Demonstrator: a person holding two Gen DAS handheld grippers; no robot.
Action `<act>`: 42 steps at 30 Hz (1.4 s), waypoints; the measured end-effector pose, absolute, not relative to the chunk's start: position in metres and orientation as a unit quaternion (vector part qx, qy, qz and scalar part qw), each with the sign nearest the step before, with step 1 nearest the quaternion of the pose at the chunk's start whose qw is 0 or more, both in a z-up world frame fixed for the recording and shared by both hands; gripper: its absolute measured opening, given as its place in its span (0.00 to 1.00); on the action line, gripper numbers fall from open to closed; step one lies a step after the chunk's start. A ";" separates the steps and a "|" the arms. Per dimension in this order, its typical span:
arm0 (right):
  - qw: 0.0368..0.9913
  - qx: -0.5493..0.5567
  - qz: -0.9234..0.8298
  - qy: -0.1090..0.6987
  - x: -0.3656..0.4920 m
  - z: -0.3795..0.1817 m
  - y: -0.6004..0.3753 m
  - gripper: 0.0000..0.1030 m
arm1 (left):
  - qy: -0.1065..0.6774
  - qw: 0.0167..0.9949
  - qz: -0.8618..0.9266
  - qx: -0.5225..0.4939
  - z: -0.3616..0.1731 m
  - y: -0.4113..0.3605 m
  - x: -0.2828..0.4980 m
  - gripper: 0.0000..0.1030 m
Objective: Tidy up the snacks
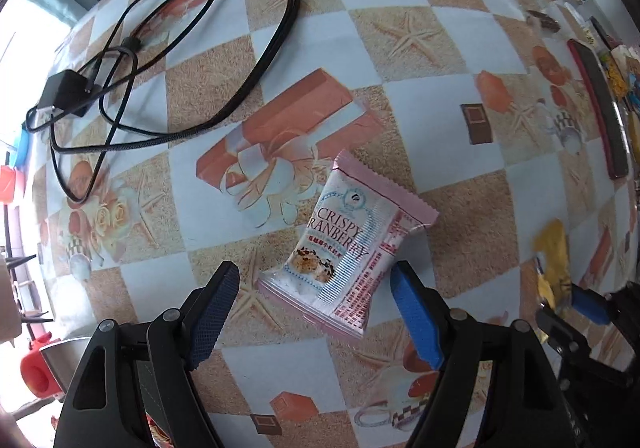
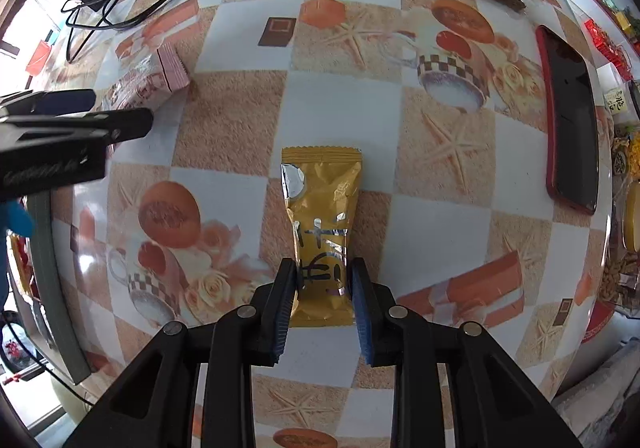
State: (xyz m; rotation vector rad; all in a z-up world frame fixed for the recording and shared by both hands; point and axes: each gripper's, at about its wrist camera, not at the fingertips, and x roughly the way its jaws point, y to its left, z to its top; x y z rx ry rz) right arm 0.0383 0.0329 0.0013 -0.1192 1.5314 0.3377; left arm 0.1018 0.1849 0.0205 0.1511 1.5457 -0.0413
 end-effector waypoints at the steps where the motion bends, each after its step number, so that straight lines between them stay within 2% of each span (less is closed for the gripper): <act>1: 0.707 -0.054 0.153 0.689 0.035 0.005 0.033 0.29 | 0.695 0.717 -0.017 0.058 0.021 0.185 0.102 0.70; 3: 0.707 -0.052 0.152 0.689 0.031 0.007 0.029 0.29 | 0.694 0.718 -0.028 0.037 0.023 0.184 0.100 0.57; 4: 0.707 -0.053 0.152 0.689 0.030 0.007 0.028 0.29 | 0.693 0.719 -0.026 0.044 0.024 0.183 0.098 0.55; 8: 0.707 -0.057 0.155 0.688 0.027 0.012 0.031 0.29 | 0.692 0.719 -0.022 0.056 0.024 0.178 0.079 0.54; 17: 0.701 -0.071 0.160 0.691 -0.007 -0.002 0.020 0.29 | 0.714 0.700 0.018 -0.004 0.021 0.191 -0.023 0.55; 23: 0.688 -0.078 0.164 0.703 -0.050 -0.006 0.011 0.29 | 0.724 0.689 0.008 0.015 0.017 0.189 -0.068 0.62; 25: 0.684 -0.079 0.163 0.707 -0.064 -0.008 0.008 0.29 | 0.728 0.686 0.004 0.022 0.015 0.188 -0.072 0.69; 29: 0.676 -0.079 0.160 0.715 -0.085 -0.009 0.004 0.29 | 0.727 0.686 0.010 0.033 0.017 0.199 -0.089 0.73; 34: 0.667 -0.043 0.147 0.729 -0.095 -0.010 -0.010 0.29 | 0.717 0.696 -0.001 0.032 0.021 0.207 -0.068 0.77; 35: 0.665 -0.033 0.140 0.733 -0.094 -0.011 -0.016 0.36 | 0.717 0.696 -0.005 0.034 0.020 0.208 -0.061 0.77; 36: 0.664 -0.025 0.132 0.736 -0.093 -0.012 -0.022 0.46 | 0.718 0.695 -0.009 0.039 0.020 0.208 -0.055 0.77; 37: 0.666 -0.021 0.125 0.735 -0.092 -0.012 -0.026 0.71 | 0.719 0.693 -0.013 0.045 0.018 0.207 -0.053 0.77; 38: 0.671 -0.019 0.119 0.731 -0.092 -0.010 -0.030 0.79 | 0.721 0.691 -0.017 0.047 0.016 0.206 -0.050 0.77; 42: 0.669 -0.024 0.115 0.734 -0.084 -0.003 -0.035 0.79 | 0.719 0.694 -0.021 0.029 0.016 0.206 -0.039 0.78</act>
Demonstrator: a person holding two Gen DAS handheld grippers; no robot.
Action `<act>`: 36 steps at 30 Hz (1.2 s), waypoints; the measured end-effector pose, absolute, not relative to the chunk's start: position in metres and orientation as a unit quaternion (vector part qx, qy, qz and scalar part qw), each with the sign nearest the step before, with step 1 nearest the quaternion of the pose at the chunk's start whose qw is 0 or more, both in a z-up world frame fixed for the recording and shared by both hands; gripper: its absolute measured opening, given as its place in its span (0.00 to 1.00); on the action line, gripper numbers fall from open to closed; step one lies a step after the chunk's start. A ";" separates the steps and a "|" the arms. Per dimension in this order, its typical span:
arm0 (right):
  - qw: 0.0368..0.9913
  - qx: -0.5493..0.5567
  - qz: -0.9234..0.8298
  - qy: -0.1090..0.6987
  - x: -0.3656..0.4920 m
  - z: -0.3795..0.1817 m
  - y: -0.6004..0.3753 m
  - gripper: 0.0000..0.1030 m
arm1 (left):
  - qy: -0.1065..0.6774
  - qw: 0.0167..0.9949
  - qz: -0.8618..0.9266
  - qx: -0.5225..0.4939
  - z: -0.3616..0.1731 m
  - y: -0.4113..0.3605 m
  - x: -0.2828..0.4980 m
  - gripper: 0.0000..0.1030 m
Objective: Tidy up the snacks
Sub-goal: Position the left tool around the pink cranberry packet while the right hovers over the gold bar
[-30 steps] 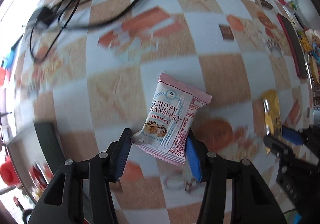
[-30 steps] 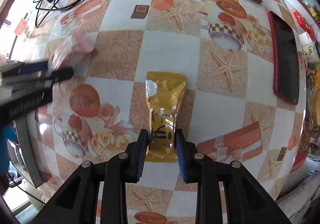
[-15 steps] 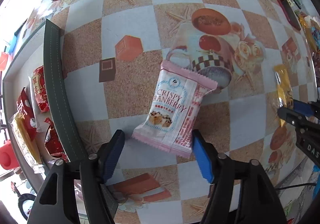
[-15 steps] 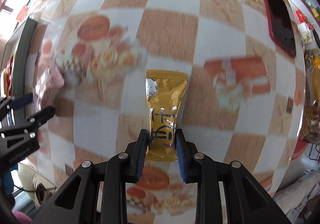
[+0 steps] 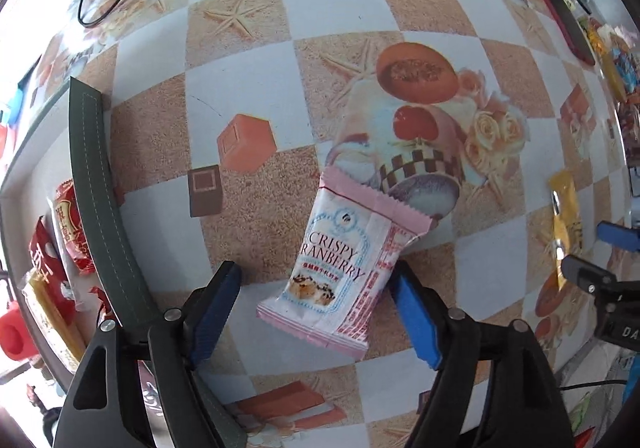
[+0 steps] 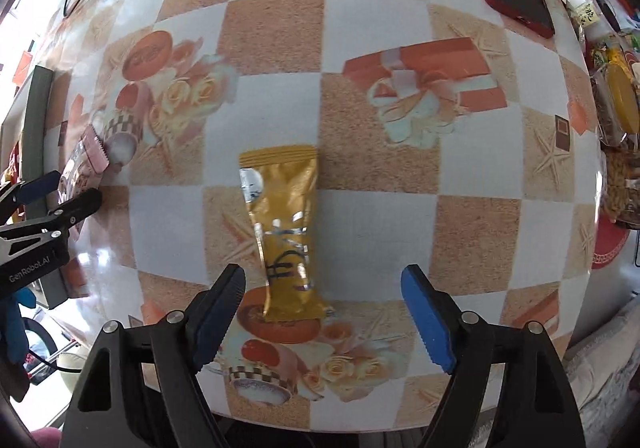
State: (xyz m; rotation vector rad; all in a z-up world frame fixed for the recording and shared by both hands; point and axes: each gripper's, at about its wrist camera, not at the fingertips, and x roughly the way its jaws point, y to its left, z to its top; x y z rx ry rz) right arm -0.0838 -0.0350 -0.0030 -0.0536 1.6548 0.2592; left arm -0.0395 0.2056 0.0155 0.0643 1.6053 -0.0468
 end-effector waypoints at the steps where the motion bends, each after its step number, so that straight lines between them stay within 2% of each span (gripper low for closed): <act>1: 0.667 -0.027 0.115 0.736 -0.082 -0.004 -0.036 0.79 | 0.720 0.694 -0.018 0.024 0.015 0.206 -0.039 0.78; 7: 0.657 -0.045 0.121 0.743 -0.055 -0.031 -0.031 0.80 | 0.728 0.685 -0.019 0.016 0.006 0.188 -0.052 0.78; 10: 0.659 -0.063 0.123 0.740 -0.050 -0.036 -0.026 0.86 | 0.727 0.686 -0.015 0.025 0.004 0.185 -0.052 0.80; 12: 0.652 -0.066 0.127 0.744 -0.050 -0.041 -0.022 0.92 | 0.727 0.686 -0.020 0.031 0.000 0.181 -0.052 0.81; 13: 0.646 -0.071 0.127 0.749 -0.055 -0.049 -0.012 0.99 | 0.726 0.686 -0.022 0.036 -0.001 0.180 -0.050 0.83; 14: 0.646 -0.071 0.128 0.749 -0.056 -0.053 -0.010 1.00 | 0.726 0.686 -0.023 0.040 -0.003 0.178 -0.049 0.84; 19: 0.651 -0.069 0.129 0.744 -0.058 -0.060 -0.004 1.00 | 0.735 0.676 -0.024 0.036 -0.016 0.182 -0.040 1.00; 36: 0.652 -0.069 0.130 0.743 -0.063 -0.058 -0.004 1.00 | 0.726 0.686 -0.033 0.040 -0.019 0.188 -0.053 1.00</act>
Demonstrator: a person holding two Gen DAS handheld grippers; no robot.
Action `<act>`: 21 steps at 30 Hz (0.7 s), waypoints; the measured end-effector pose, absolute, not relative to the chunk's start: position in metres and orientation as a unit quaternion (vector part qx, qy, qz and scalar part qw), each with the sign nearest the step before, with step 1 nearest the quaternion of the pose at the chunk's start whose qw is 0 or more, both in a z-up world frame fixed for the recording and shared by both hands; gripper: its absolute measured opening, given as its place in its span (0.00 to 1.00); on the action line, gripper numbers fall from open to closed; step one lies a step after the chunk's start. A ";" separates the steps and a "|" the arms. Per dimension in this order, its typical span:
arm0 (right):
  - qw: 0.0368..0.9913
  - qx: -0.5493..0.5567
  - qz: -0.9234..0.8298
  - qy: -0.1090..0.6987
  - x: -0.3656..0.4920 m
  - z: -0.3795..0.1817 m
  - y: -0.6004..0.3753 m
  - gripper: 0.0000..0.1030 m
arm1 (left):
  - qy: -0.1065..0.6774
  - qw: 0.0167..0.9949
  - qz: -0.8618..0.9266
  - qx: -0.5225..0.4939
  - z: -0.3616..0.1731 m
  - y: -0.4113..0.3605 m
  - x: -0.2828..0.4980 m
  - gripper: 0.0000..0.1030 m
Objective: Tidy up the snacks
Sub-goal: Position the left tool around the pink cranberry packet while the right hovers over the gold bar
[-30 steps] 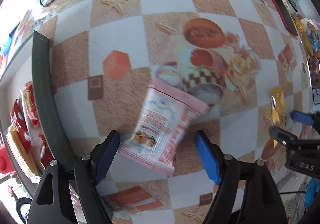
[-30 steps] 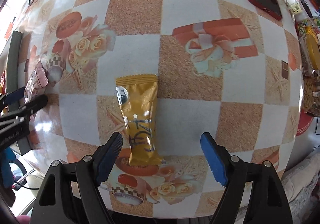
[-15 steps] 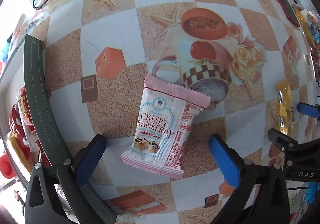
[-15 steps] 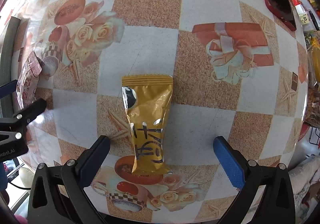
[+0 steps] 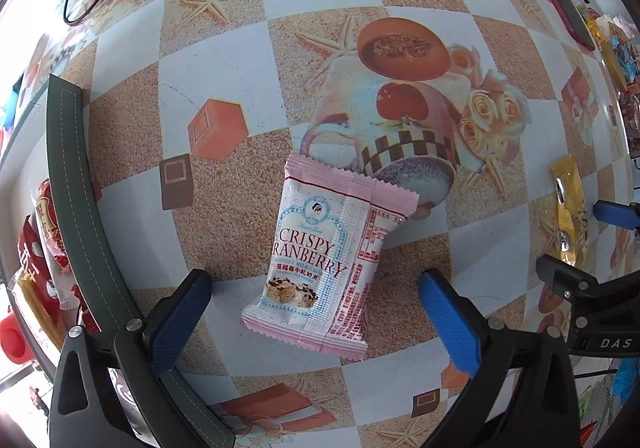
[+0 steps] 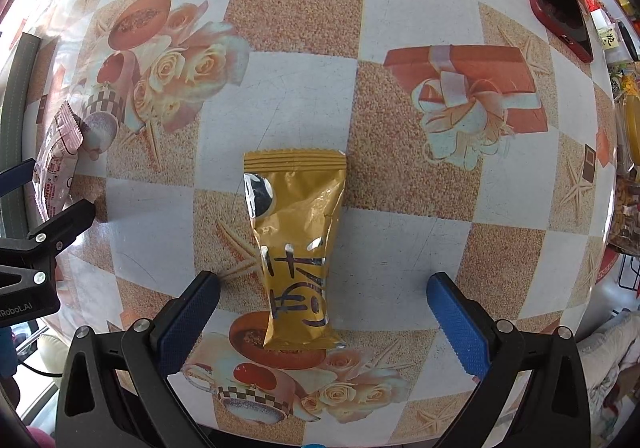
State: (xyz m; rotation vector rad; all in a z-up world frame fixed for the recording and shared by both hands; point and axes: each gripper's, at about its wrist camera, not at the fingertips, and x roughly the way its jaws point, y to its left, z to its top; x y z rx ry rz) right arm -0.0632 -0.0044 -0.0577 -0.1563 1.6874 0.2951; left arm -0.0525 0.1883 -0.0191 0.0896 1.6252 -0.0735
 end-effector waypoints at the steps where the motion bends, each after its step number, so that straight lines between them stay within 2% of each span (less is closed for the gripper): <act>1: 0.653 -0.069 0.130 0.743 -0.063 -0.056 -0.005 1.00 | 0.724 0.687 -0.034 0.041 -0.020 0.188 -0.053 1.00; 21: 0.667 -0.066 0.132 0.730 -0.066 -0.049 -0.009 1.00 | 0.720 0.692 -0.033 0.038 -0.005 0.188 -0.060 1.00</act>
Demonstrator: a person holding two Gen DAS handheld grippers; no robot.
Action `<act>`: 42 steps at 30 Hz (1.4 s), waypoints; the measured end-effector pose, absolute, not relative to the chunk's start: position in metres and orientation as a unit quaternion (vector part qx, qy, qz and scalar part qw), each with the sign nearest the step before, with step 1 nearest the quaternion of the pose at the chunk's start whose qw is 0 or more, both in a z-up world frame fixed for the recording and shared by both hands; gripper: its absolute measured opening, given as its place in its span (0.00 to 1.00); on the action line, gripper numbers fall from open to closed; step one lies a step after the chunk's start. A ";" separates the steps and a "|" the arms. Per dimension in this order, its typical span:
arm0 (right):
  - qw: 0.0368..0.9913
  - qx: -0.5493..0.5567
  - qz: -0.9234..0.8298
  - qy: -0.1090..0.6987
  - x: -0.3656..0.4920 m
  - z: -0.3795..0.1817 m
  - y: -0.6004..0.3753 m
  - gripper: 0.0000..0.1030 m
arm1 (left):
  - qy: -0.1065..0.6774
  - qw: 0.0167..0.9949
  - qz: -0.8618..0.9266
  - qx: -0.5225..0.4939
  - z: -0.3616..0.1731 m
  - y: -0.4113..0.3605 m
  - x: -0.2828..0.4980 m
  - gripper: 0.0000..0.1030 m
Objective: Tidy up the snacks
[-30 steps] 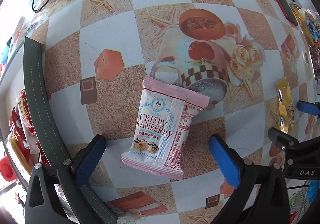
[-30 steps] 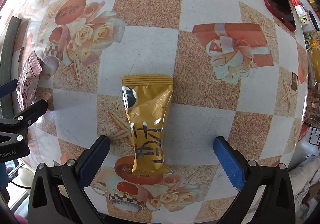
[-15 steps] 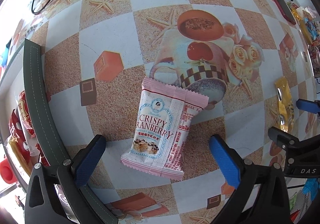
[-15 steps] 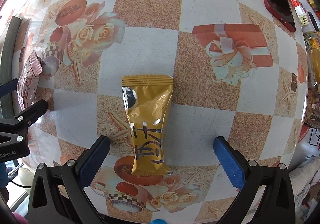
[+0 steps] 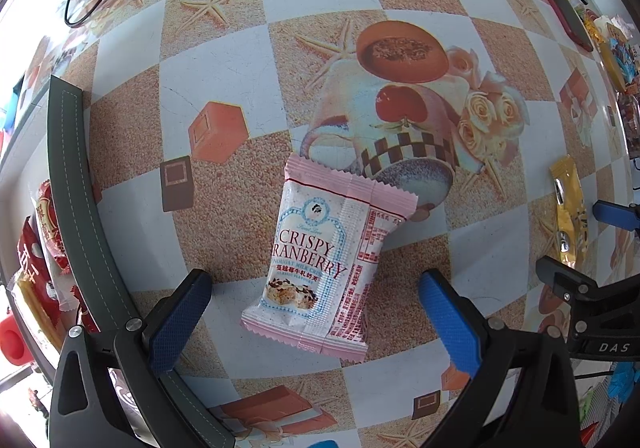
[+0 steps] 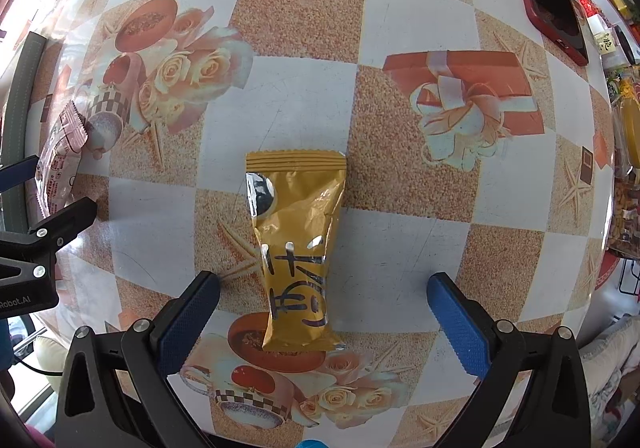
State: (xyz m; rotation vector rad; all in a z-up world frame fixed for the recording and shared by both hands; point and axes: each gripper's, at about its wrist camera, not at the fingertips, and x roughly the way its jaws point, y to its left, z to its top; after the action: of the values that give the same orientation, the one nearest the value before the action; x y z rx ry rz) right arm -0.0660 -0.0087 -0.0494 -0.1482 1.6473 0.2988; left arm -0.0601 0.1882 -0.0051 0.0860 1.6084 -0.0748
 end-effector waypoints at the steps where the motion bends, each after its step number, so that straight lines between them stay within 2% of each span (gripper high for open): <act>1: 0.667 -0.066 0.133 0.730 -0.066 -0.049 -0.009 1.00 | 0.720 0.692 -0.033 0.038 -0.005 0.188 -0.060 1.00; 39: 0.658 -0.068 0.137 0.738 -0.062 -0.051 -0.007 1.00 | 0.731 0.678 -0.050 0.064 -0.006 0.174 -0.060 1.00; 42: 0.647 -0.070 0.135 0.747 -0.056 -0.051 -0.005 1.00 | 0.730 0.678 -0.054 0.069 -0.004 0.169 -0.063 0.97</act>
State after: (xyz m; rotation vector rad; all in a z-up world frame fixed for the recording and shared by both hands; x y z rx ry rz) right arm -0.0561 -0.0052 -0.0510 -0.1603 1.6980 0.3081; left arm -0.0626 0.1691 -0.0040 0.1541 1.6410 -0.1212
